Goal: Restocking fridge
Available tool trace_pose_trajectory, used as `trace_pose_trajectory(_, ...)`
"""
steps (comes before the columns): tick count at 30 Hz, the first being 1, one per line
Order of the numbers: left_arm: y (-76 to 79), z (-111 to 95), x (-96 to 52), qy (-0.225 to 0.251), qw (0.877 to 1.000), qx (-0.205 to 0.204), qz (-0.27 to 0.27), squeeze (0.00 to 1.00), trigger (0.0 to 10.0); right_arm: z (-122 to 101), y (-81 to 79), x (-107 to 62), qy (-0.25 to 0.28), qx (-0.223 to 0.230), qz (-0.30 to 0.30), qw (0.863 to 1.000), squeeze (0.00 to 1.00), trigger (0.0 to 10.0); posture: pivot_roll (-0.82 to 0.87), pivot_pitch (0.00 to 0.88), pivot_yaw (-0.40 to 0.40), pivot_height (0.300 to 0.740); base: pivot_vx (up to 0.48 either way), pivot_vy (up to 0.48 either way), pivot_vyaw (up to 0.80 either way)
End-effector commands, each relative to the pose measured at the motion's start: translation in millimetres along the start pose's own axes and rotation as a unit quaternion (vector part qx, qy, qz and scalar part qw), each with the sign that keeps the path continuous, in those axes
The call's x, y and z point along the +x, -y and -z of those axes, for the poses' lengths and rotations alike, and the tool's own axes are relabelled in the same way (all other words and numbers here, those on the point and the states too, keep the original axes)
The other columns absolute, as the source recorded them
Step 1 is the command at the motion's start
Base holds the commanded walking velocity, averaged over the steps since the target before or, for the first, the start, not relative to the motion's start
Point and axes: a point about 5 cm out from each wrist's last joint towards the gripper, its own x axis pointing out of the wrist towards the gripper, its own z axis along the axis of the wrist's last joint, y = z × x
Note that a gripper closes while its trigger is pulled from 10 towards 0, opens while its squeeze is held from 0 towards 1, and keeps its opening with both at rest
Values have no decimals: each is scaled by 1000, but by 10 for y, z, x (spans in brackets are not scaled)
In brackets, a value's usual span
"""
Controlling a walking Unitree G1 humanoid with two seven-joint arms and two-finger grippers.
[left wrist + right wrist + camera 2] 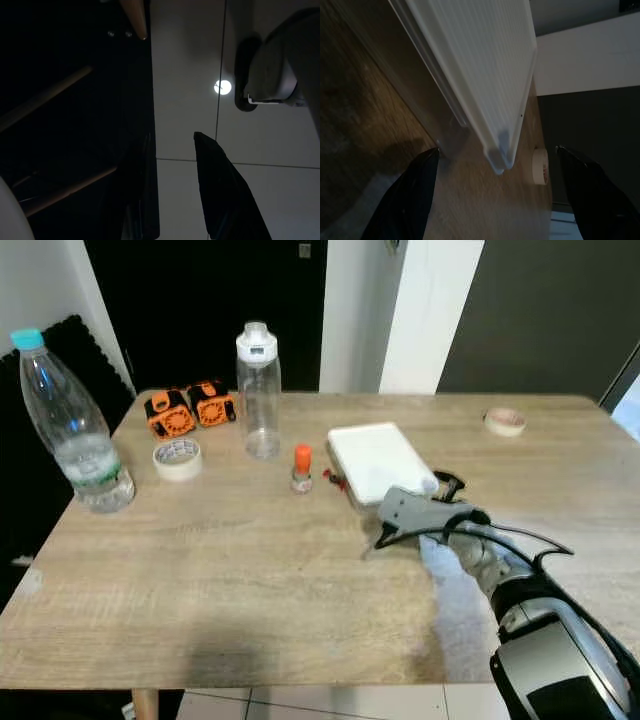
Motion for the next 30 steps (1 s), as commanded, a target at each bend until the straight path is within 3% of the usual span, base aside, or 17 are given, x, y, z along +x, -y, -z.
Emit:
trace_pose_trajectory(1,-124,60,-21,-1,1000,7,-12,0,10000,-25,61,12,10,-15,8,1000,0,10000,68,118,-26,740,0,0,0)
trace_pose_trajectory(3,-138,64,-24,1,1000,8,-13,0,10000,-42,46,20,11,-15,4,1000,0,10000,69,120,-26,740,0,0,0)
trace_pose_trajectory(5,-155,72,-28,1,1000,7,-15,0,10000,-63,42,30,13,-8,1,1000,0,5608,71,129,-31,740,0,0,0)
trace_pose_trajectory(6,-165,75,-29,1,1000,6,-16,0,10000,-71,60,35,13,-2,6,1000,0,667,73,132,-33,740,0,0,0)
trace_pose_trajectory(7,-165,75,-29,1,1000,6,-16,0,10000,-71,60,35,13,-2,6,1000,0,667,73,132,-33,740,0,0,0)
trace_pose_trajectory(8,-178,77,-31,1,1000,4,-19,0,10000,-80,85,41,14,5,13,1000,0,0,73,132,-33,740,0,0,0)
trace_pose_trajectory(19,-184,24,-24,11,1000,-2,-21,0,10000,-100,186,50,23,12,25,999,0,0,68,114,-35,740,0,0,0)
trace_pose_trajectory(30,-144,-163,7,28,999,-8,-19,0,10000,-224,290,69,67,61,2,996,0,0,53,42,-42,740,0,0,0)
